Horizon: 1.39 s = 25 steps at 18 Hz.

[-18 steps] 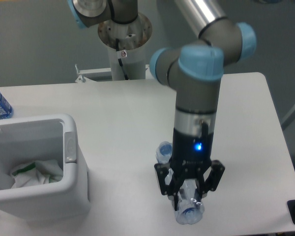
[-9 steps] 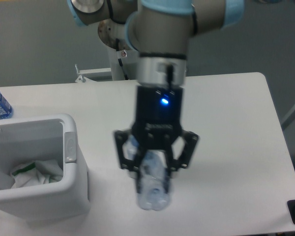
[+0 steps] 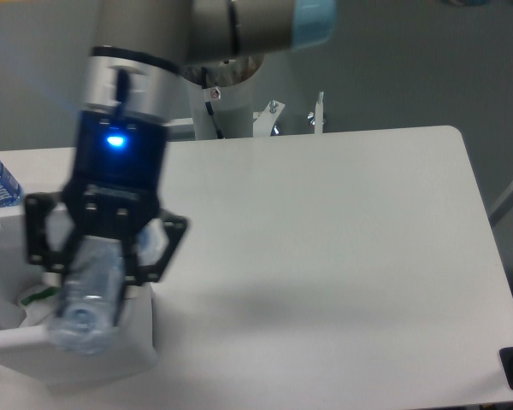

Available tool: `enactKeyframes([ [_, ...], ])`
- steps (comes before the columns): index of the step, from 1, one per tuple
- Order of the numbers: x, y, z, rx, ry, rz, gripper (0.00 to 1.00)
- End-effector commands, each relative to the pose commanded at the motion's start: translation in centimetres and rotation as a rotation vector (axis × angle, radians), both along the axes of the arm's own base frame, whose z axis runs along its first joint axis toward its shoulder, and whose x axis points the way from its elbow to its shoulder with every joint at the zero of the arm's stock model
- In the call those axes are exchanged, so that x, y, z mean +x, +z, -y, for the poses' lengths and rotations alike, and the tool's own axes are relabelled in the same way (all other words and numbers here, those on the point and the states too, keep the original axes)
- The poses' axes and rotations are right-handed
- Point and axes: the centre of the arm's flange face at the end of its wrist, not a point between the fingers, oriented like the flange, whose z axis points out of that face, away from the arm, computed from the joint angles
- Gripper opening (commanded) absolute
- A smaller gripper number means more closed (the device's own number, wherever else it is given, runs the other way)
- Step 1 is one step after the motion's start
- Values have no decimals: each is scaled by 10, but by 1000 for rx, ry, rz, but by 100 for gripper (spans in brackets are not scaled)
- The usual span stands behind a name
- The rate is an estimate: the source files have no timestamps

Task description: Place the trash in the trash can

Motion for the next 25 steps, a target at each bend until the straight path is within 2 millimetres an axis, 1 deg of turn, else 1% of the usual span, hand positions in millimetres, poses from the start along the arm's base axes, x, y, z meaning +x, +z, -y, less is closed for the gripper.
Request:
enactKeyframes([
  [1, 2, -5, 0, -8, -6, 1, 96],
  [2, 6, -8, 0, -16, -16, -5, 100],
  [3, 17, -11, 0, -23, -33, -7, 100],
  [4, 22, -13, 3, -30, -40, -6, 100],
  [5, 26, -10, 10, -30, -40, -6, 100],
  [6, 27, -9, 16, -32, -38, -7, 100],
  [7, 19, -10, 19, -35, -25, -7, 100],
  [8, 6, -8, 25, -31, -3, -8, 100],
  [9, -14, -4, 33, -25, 32, -8, 100],
  [10, -27, 5, 42, -14, 56, -16, 100],
  [11, -40, 7, 48, -11, 80, -17, 100],
  [12, -57, 5, 55, -16, 108, -16, 100],
  [13, -74, 1, 61, -24, 137, -13, 100],
  [15, -111, -14, 68, -58, 202, -22, 100],
  [17, -162, -34, 79, -112, 256, -78, 100],
  [18, -183, -41, 86, -142, 272, -109, 100],
  [20, -199, -51, 97, -229, 281, -173, 100],
  [22, -228, -61, 124, -356, 274, -237, 100],
  [23, -240, -71, 133, -432, 233, -258, 100],
  [24, -246, -78, 141, -490, 188, -281, 100],
  [25, -251, -80, 151, -537, 154, -299, 100],
])
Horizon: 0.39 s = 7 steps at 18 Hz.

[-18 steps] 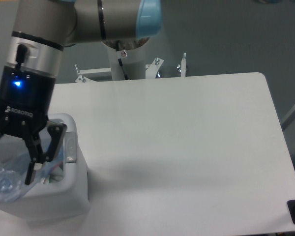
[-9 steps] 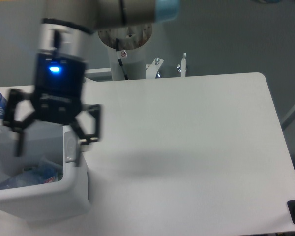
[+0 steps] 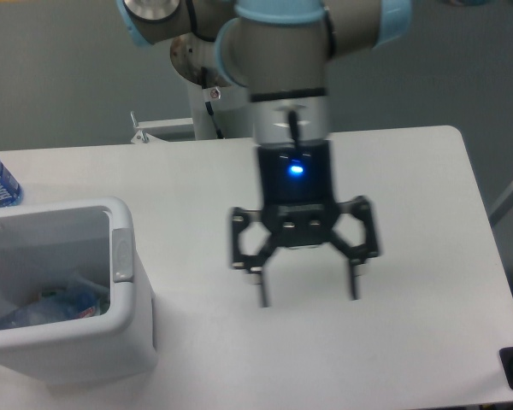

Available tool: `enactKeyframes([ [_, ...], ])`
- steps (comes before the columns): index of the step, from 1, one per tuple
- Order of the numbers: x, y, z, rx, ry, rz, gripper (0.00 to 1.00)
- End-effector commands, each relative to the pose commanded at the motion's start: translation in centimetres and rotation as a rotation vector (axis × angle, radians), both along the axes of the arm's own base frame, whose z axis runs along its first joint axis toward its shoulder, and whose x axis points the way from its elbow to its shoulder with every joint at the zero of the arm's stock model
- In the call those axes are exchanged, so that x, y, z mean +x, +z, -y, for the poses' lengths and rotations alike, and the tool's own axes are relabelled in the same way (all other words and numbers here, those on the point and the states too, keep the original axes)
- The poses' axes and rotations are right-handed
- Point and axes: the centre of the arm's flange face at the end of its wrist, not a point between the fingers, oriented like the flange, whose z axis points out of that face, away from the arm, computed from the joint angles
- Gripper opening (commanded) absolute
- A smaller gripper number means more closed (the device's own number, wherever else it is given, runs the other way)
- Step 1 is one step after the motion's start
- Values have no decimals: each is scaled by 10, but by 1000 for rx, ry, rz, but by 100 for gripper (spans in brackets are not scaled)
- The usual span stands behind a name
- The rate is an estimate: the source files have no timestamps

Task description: Place the trash in the trash can

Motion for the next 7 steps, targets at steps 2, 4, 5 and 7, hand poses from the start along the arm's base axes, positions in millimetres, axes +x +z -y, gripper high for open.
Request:
enactKeyframes([
  [2, -20, -2, 31, -96, -32, -13, 100],
  [4, -24, -16, 43, -226, -106, -7, 100],
  [5, -28, -20, 49, -279, -129, -14, 100],
  [7, -31, -18, 53, -305, -120, -34, 100],
])
